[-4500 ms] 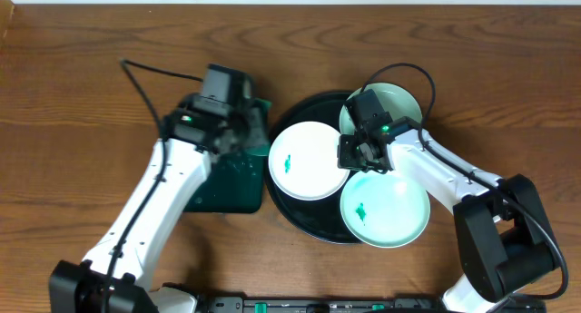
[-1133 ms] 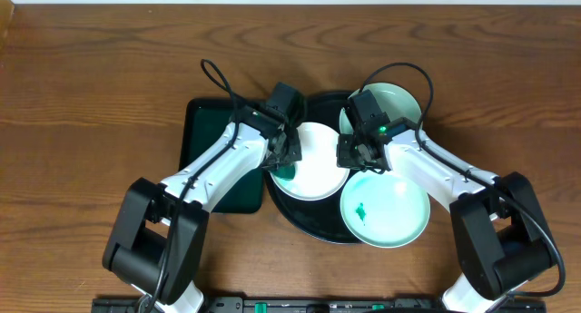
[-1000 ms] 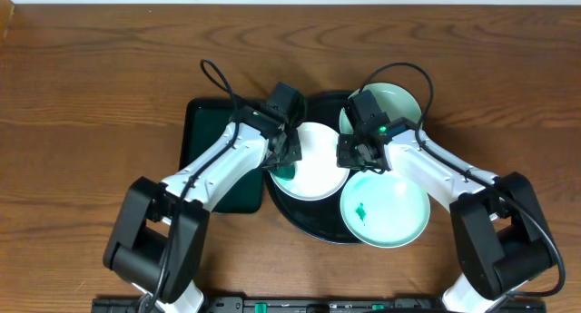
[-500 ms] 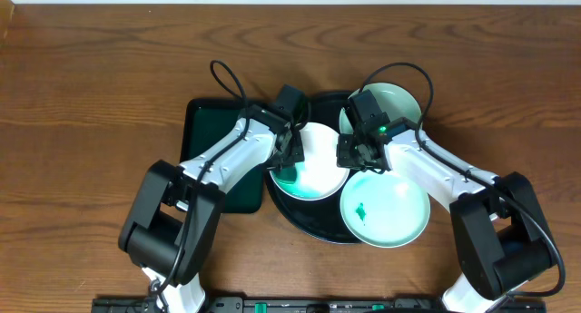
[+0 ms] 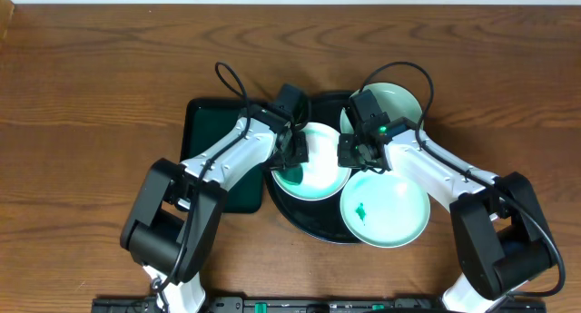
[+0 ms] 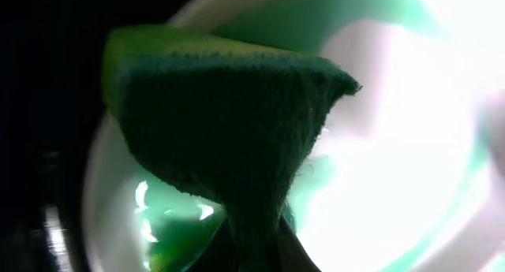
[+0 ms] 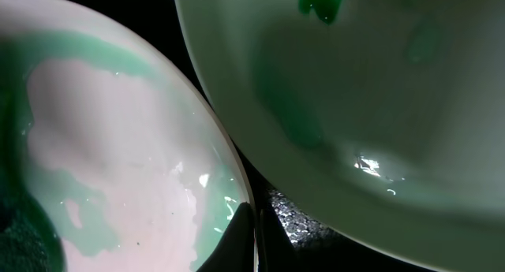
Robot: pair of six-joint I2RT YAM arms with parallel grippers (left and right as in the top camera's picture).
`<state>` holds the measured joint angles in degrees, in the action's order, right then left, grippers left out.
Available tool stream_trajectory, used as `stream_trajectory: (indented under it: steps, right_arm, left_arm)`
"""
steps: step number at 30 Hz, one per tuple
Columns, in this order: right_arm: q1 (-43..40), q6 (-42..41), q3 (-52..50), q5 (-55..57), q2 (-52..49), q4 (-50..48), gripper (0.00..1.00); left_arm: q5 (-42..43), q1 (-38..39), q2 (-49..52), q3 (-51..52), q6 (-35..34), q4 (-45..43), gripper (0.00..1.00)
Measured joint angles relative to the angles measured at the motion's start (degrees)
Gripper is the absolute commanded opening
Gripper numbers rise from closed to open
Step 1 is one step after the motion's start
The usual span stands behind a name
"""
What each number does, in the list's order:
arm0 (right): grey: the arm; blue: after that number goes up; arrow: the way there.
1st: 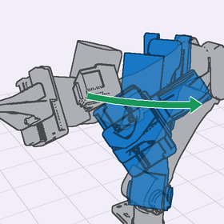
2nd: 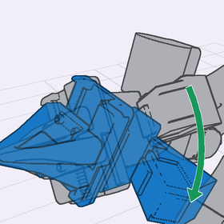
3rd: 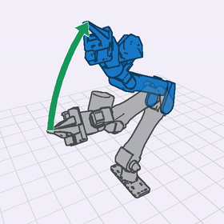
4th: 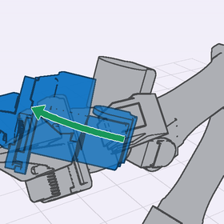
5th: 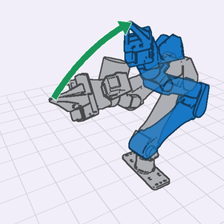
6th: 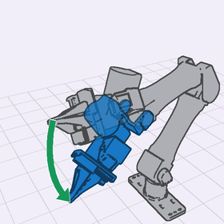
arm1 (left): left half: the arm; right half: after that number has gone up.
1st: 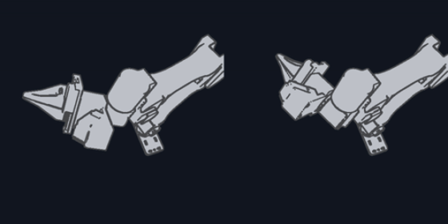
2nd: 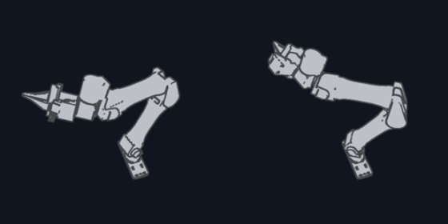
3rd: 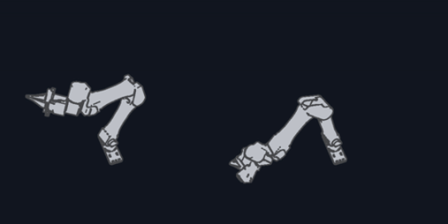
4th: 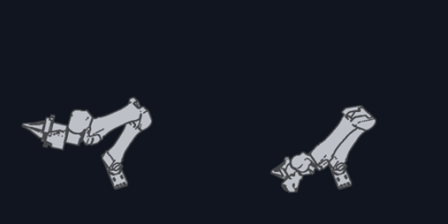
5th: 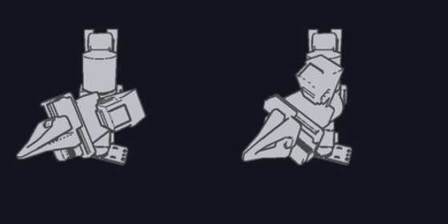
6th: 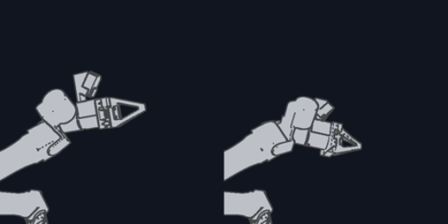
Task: Clean dirty plates on tray and stack at the side
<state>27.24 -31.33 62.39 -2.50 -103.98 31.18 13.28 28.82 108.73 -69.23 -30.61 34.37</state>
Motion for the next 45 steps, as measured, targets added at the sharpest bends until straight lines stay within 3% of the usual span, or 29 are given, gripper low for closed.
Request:
stream_trajectory:
  steps: [11,21,31,45]
  right_arm:
    - [0.0,0.1,0.0,0.0,0.0,0.0,0.01]
    - [0.0,0.2,0.0,0.0,0.0,0.0,0.01]
    - [0.0,0.2,0.0,0.0,0.0,-0.2,0.01]
    - [0.0,0.1,0.0,0.0,0.0,-0.2,0.01]
  left_arm:
    - [7.6,0.9,-1.4,0.0,0.7,-1.8,0.07]
    - [-1.4,1.5,-10.7,-0.7,0.7,-1.2,0.07]
    - [-7.6,1.5,-8.3,-0.4,0.7,-0.2,0.07]
    - [-8.3,1.5,-0.2,-0.3,0.4,1.0,0.07]
